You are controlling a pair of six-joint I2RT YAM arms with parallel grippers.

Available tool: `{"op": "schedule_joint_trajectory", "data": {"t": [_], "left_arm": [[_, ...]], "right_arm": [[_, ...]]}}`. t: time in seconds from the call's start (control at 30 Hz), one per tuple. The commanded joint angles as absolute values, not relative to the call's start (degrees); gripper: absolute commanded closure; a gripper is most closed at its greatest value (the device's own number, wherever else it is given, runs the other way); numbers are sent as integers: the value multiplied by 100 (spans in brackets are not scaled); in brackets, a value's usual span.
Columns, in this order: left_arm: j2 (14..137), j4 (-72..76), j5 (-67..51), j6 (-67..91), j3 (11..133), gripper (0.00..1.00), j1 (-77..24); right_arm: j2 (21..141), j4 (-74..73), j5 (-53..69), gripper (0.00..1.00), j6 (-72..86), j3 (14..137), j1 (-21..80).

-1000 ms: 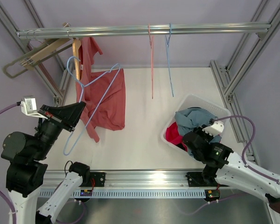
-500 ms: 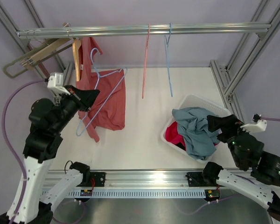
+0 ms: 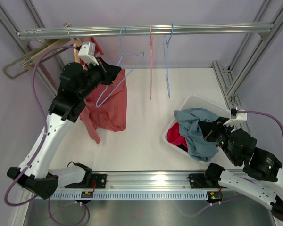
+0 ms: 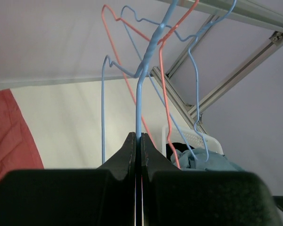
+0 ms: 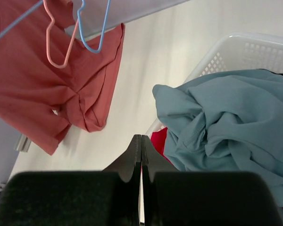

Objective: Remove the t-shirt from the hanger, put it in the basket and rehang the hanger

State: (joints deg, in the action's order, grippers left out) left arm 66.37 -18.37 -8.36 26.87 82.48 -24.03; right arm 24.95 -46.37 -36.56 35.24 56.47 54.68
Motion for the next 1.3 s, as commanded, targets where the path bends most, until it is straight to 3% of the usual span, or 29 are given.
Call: {"op": "schedule_joint_trajectory", "data": {"t": [0.0, 0.3, 0.6, 0.67, 0.8, 0.83, 0.93, 1.07, 1.1, 1.17, 1.2, 1.27], "left_arm": [[6907, -968, -606, 2452, 8665, 100, -2505], [8024, -844, -493, 2610, 9316, 100, -2514], [7938, -712, -308, 2637, 8597, 100, -2593], [7797, -694, -264, 2645, 8281, 90, -2593], [7235, -703, -211, 2637, 7841, 52, -2593], [7120, -712, -228, 2628, 7753, 36, -2593], [6620, -991, -263, 2593, 7541, 14, -2593], [5768, -1467, -343, 2470, 7260, 1, -2601], [5557, -1563, -334, 2435, 7173, 1, -2602], [4898, -1906, -290, 2304, 6953, 1, -2602], [4678, -2046, -177, 2259, 6874, 1, -2602], [4071, -2495, -106, 2162, 6689, 1, -2602]], "right_arm": [[2496, -4087, -3103, 99, 3155, 5485, 5449], [2549, -3744, -2514, 99, 3234, 5072, 5449], [2531, -3577, -2250, 99, 3392, 4869, 5458], [2557, -3516, -2224, 99, 3366, 4895, 5458], [2628, -3480, -2075, 96, 3375, 4974, 5449], [2628, -3480, -2039, 94, 3401, 4992, 5449], [2523, -3463, -1890, 89, 3410, 5106, 5458], [2365, -3568, -1732, 65, 3331, 5431, 5449], [2338, -3594, -1688, 54, 3305, 5493, 5458], [2294, -3682, -1626, 43, 3226, 5686, 5449], [2277, -3726, -1600, 29, 3208, 5739, 5449], [2250, -3919, -1687, 13, 3164, 5941, 5449]]}}
